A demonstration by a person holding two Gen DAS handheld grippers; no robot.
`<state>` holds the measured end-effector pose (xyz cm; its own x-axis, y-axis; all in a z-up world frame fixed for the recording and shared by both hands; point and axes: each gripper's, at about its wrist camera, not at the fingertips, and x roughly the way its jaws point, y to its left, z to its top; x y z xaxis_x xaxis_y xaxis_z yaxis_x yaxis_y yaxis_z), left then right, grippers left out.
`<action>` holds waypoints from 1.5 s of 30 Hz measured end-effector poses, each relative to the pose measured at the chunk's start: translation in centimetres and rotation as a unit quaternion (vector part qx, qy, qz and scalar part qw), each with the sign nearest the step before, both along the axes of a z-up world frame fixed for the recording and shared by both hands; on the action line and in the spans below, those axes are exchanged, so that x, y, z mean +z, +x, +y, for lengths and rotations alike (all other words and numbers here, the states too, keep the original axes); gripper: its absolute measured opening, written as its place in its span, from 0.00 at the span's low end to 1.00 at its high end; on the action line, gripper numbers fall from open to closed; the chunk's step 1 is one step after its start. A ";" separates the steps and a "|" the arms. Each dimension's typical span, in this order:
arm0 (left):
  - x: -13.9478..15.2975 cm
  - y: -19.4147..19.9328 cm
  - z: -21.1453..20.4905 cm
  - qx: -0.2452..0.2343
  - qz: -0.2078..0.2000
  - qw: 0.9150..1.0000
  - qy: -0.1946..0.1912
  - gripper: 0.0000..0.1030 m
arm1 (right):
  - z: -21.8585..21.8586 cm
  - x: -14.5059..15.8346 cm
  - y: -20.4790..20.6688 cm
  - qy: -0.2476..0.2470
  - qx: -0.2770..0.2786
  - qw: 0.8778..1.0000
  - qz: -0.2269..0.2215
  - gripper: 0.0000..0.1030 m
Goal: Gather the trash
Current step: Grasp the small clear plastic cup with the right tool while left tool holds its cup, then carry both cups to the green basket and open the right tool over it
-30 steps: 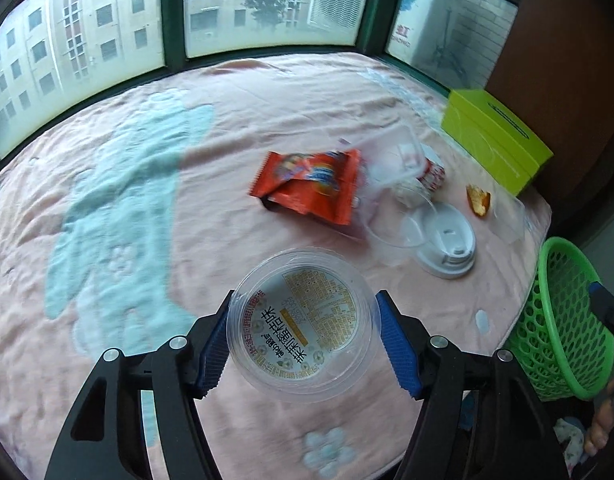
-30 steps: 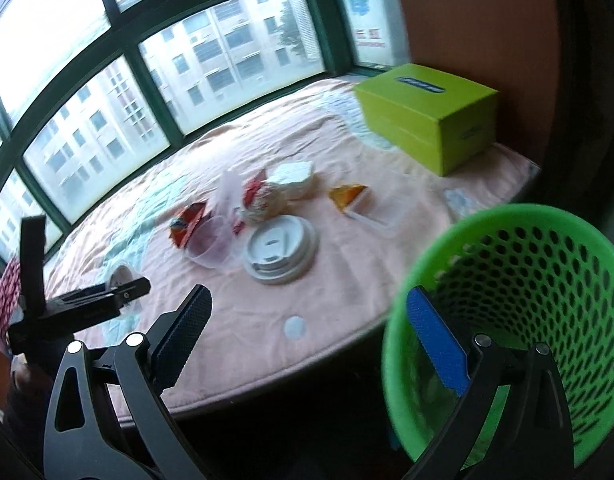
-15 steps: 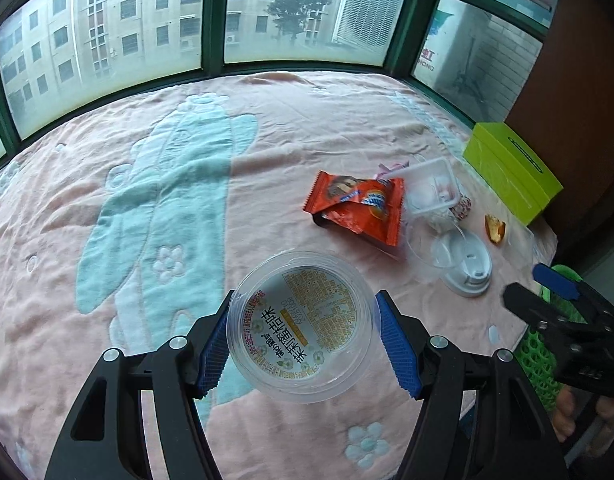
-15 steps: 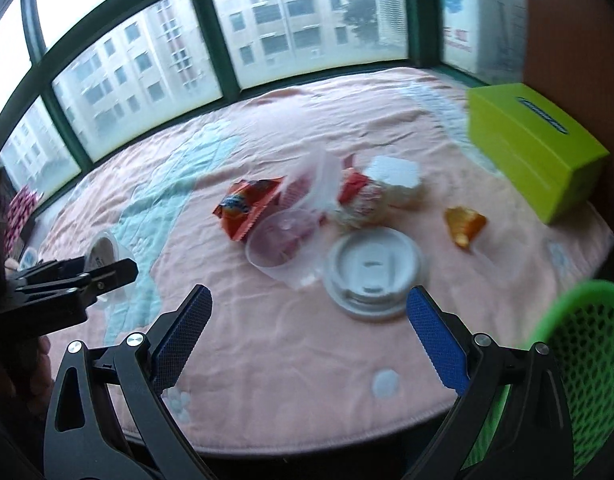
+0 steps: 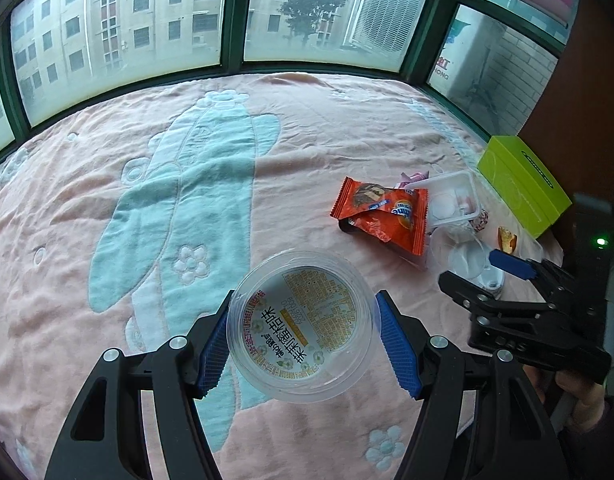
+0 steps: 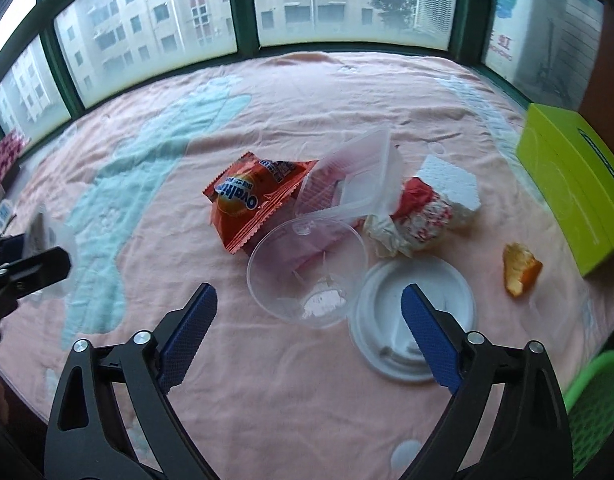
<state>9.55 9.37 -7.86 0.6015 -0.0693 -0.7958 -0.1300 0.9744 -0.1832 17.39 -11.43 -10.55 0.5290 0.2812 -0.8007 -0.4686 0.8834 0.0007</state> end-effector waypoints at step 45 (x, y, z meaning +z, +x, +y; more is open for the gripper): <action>3.5 0.9 -13.4 -0.149 -0.037 0.988 -0.020 0.63 | -16.0 5.9 -9.4 0.094 -0.182 0.979 -0.027 0.62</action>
<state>10.42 -4.08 -4.33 0.6058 -0.2824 -0.7438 0.1762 0.9593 -0.2207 8.00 -27.44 -4.63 0.6618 0.2056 -0.7209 -0.1274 0.9785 0.1621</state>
